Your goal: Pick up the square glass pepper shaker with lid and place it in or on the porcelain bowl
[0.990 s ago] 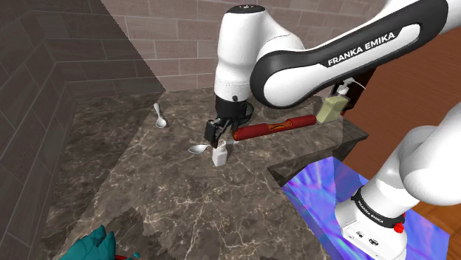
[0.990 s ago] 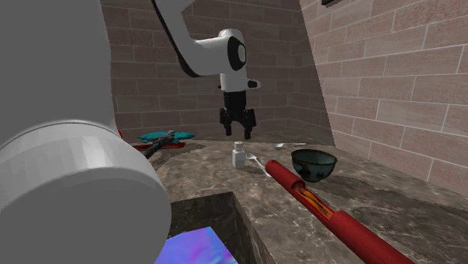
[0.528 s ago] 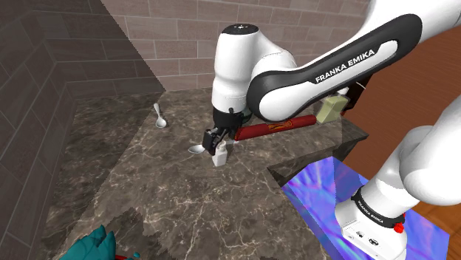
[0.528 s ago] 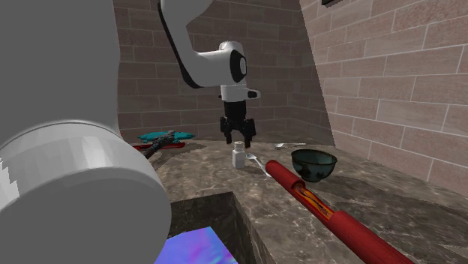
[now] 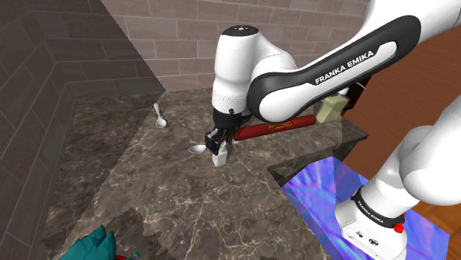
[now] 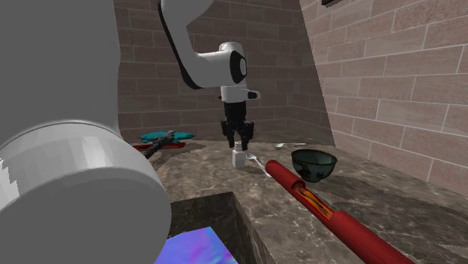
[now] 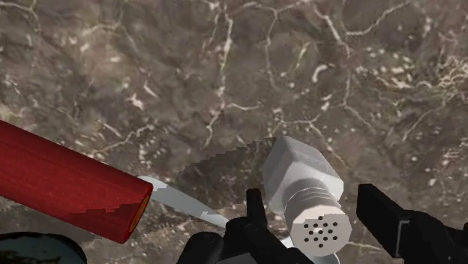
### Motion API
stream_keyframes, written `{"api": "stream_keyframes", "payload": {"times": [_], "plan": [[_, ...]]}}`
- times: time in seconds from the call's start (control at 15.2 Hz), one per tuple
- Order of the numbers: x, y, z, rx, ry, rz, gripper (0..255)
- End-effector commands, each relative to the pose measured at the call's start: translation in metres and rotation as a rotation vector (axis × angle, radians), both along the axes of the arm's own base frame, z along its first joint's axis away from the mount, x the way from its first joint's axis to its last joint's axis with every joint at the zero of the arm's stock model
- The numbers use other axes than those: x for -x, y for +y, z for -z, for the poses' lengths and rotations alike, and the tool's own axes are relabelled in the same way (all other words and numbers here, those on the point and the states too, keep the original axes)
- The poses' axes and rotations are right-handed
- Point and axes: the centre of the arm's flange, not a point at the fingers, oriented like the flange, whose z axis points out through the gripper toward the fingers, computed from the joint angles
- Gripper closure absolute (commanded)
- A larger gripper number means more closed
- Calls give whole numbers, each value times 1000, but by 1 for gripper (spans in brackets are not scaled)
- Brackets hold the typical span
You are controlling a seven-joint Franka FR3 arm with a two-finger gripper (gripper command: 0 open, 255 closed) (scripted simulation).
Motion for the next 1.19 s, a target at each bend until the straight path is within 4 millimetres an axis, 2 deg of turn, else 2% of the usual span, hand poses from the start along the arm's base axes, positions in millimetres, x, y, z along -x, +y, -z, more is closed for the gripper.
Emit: {"api": "stream_keyframes", "payload": {"times": [0.0,0.53,1.12], "plan": [[0,0,0,0,0,0,255],[0,0,0,0,0,0,255],[0,0,-47,0,0,0,255]]}}
